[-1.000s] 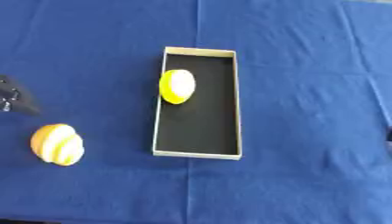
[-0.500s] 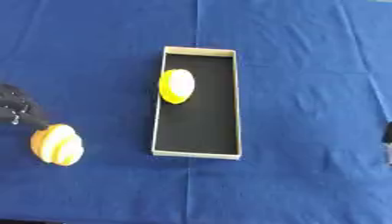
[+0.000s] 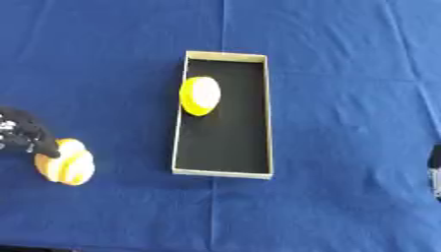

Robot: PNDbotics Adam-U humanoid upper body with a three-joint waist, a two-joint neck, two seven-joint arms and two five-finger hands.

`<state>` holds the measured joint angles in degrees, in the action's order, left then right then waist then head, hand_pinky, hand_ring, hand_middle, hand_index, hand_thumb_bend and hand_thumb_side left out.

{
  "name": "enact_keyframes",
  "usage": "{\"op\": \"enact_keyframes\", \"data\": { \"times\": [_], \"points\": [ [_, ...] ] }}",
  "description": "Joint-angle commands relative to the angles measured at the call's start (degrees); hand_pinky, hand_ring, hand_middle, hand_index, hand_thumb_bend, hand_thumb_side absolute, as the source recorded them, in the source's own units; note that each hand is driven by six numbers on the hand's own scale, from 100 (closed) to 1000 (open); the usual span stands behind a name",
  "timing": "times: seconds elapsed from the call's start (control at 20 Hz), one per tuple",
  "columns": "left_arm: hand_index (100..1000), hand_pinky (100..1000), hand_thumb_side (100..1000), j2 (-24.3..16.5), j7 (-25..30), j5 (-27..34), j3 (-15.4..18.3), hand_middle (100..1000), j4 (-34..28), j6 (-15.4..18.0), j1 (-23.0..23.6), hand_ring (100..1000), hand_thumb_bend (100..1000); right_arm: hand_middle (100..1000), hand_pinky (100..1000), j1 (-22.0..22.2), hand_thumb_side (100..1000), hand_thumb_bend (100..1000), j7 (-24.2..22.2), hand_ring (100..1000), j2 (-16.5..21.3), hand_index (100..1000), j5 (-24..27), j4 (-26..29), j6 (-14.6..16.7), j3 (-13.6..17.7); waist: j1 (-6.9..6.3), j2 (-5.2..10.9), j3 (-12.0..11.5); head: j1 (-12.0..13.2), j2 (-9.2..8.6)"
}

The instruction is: Pick up objects on the table and place them in the box.

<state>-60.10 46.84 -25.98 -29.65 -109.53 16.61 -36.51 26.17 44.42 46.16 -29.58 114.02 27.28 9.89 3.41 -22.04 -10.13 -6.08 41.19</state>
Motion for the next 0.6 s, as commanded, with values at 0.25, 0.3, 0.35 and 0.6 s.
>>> {"op": "enact_keyframes", "data": {
  "times": [0.25,0.3,0.35,0.6],
  "points": [
    [933,957,132,0.67,1.97,-3.98,-0.68,848,2.83,4.17,-0.27,925,453,806,784,-0.15,547,100,2.73,906,-0.10,888,0.39,0.58,3.41,-0.32,-0.32,0.78,0.32,0.54,-0.23],
    [926,951,116,0.97,1.35,-4.64,-0.87,839,3.20,4.22,-0.37,917,441,805,783,-0.12,553,100,2.60,906,-0.29,889,0.33,0.58,3.30,-0.49,-0.32,0.76,0.34,0.58,-0.24],
    [923,945,108,1.29,0.51,-5.23,-0.96,835,3.53,4.18,-0.46,913,441,805,783,-0.05,556,100,2.45,906,-0.53,889,0.27,0.58,3.15,-0.66,-0.33,0.75,0.33,0.62,-0.28],
    [843,866,100,2.60,-5.73,-8.61,-1.33,723,4.53,2.76,-1.01,811,349,803,781,0.10,571,100,1.98,907,-1.43,892,-0.10,0.58,2.64,-1.54,-0.34,0.67,0.23,0.74,-0.45]
  ]
}}
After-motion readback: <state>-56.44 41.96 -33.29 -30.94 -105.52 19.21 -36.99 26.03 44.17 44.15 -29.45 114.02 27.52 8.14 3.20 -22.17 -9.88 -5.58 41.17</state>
